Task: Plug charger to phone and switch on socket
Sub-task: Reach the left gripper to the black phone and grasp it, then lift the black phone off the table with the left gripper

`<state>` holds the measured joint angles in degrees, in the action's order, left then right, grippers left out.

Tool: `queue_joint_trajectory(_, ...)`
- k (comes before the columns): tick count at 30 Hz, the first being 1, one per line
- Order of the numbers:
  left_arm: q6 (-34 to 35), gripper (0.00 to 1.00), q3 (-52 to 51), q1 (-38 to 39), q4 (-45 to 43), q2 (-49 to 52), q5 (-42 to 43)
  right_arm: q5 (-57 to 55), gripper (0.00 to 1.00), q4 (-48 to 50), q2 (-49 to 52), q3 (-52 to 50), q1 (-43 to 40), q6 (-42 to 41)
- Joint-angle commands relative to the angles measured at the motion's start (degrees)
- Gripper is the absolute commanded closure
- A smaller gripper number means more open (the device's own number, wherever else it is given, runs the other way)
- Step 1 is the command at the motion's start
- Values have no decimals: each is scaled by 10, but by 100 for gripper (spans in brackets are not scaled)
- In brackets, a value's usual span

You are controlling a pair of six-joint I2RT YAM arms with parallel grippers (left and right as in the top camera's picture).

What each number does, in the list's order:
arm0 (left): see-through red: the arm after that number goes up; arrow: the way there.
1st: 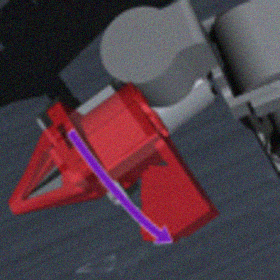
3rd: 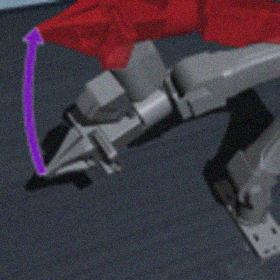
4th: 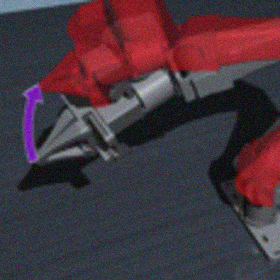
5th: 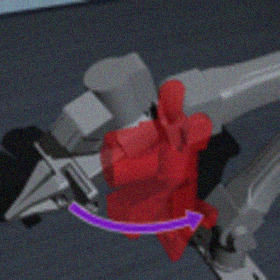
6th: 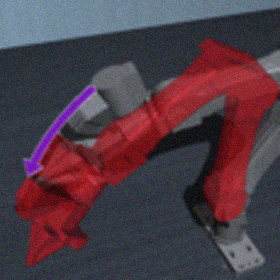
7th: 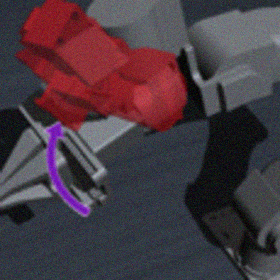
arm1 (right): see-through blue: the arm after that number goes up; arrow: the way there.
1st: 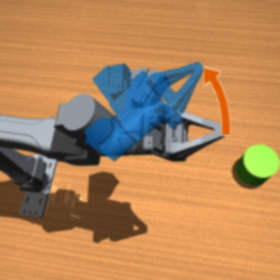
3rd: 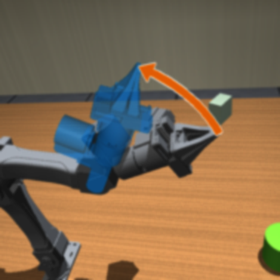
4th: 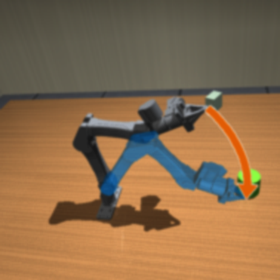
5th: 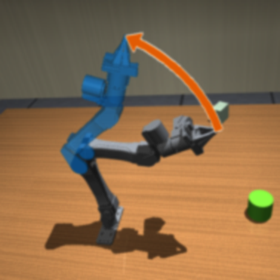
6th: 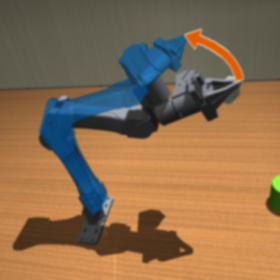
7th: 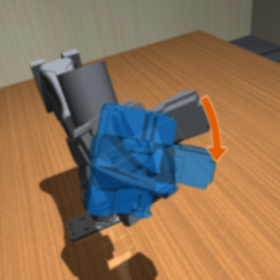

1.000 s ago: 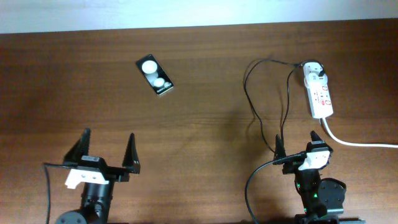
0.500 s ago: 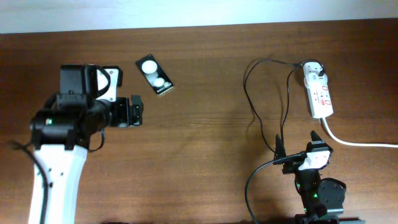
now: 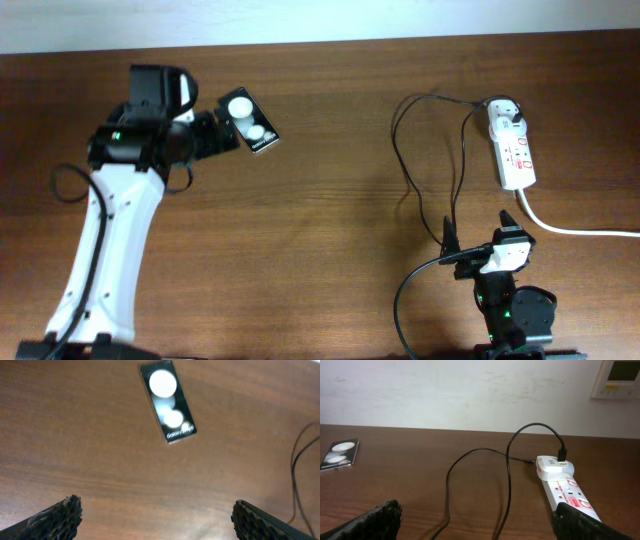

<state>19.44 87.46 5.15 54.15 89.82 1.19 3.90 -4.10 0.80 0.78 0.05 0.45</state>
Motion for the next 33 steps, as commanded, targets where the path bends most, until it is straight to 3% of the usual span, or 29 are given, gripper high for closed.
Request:
queue_joint_trajectory(1, 57, 0, 93, 24, -1, 58, -43, -7, 1, 0, -4, -5, 3, 2)
queue_joint_trajectory(5, 112, 0, 219, 28, -2, 185, -45, -7, 1, 0, -4, -5, 3, 2)
queue_joint_trajectory(10, 125, 0, 298, 35, -20, 308, -50, -7, 1, 0, -4, -5, 3, 2)
queue_joint_trajectory(13, 147, 1, 299, 50, -34, 360, -103, -7, 1, 0, -4, -5, 3, 2)
queue_joint_trajectory(18, 155, 1, 299, 71, -72, 446, -116, -7, 1, 0, -4, -5, 3, 2)
queue_joint_trajectory(33, 190, 1, 299, 71, -72, 537, -160, -7, 1, 0, -4, -5, 3, 2)
